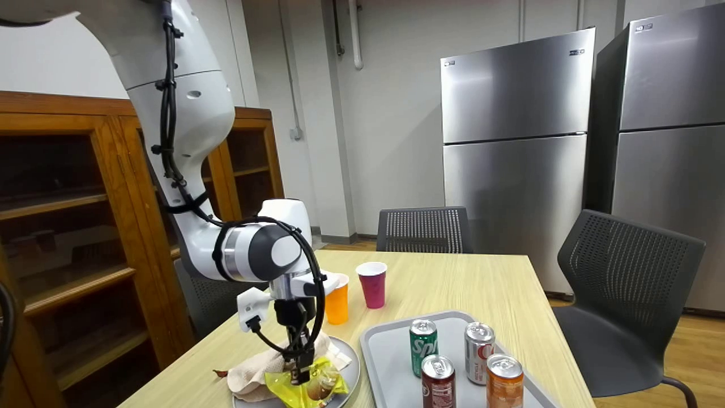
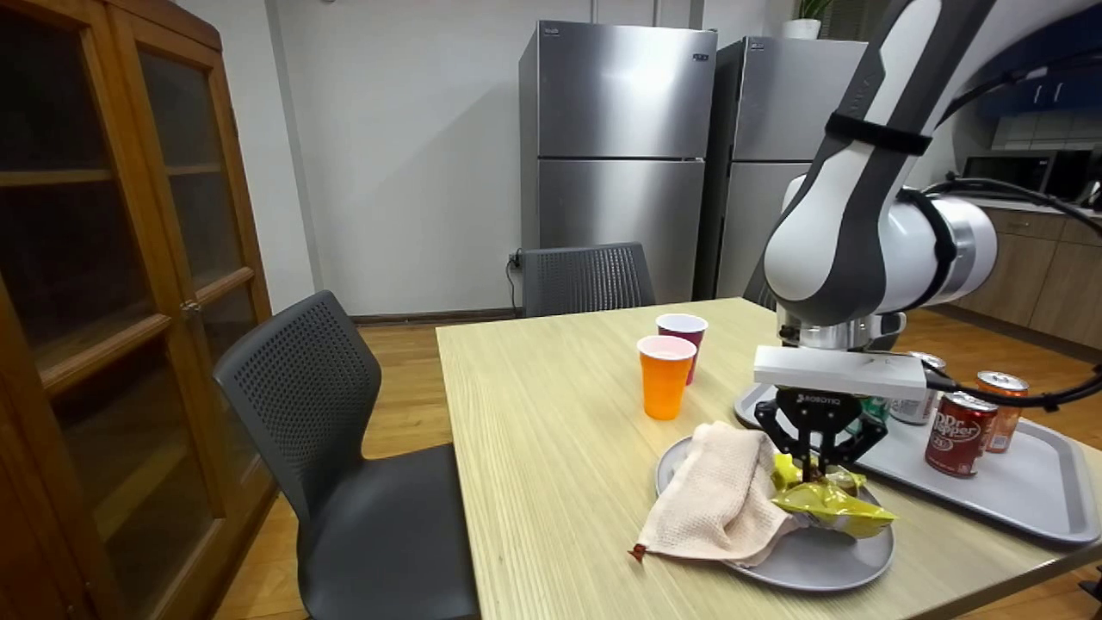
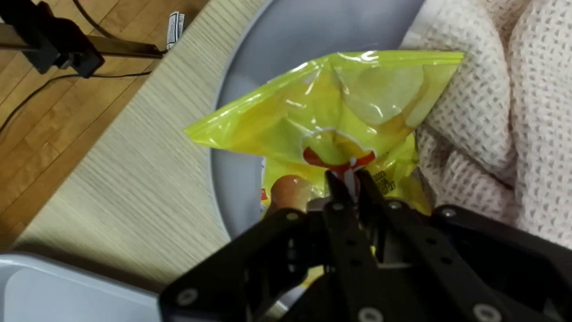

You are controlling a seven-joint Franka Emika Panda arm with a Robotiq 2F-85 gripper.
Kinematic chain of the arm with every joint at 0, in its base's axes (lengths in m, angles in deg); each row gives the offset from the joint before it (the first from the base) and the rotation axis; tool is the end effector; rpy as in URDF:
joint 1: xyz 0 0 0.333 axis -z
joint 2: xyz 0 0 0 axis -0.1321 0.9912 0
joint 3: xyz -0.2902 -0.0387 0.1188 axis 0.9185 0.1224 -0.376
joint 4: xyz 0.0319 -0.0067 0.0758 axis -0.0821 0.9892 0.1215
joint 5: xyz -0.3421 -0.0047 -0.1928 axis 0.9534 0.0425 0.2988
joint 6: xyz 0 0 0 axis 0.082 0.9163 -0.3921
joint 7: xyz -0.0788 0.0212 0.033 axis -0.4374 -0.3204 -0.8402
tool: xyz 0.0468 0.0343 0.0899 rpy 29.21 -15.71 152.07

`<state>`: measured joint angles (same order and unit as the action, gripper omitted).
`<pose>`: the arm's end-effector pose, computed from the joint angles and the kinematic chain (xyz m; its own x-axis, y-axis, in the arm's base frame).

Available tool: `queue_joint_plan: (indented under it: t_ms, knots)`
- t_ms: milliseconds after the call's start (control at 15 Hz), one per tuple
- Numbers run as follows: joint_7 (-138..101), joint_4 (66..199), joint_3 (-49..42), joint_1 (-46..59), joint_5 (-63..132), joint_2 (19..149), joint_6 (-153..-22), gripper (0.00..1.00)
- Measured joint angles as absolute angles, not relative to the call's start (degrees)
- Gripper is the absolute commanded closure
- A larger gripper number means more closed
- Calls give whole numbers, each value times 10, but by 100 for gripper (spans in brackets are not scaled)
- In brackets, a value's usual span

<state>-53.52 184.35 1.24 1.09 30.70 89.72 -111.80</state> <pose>0.4381 -0.0251 0.1264 0.7333 -0.6770 -0.0631 -0.6676 -0.7345 0.1217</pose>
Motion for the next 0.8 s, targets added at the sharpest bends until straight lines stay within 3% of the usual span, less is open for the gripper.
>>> queue_joint_plan:
  t_ms: [800]
  knots:
    - [-604,1893,74,-59,435,788,-1114,100]
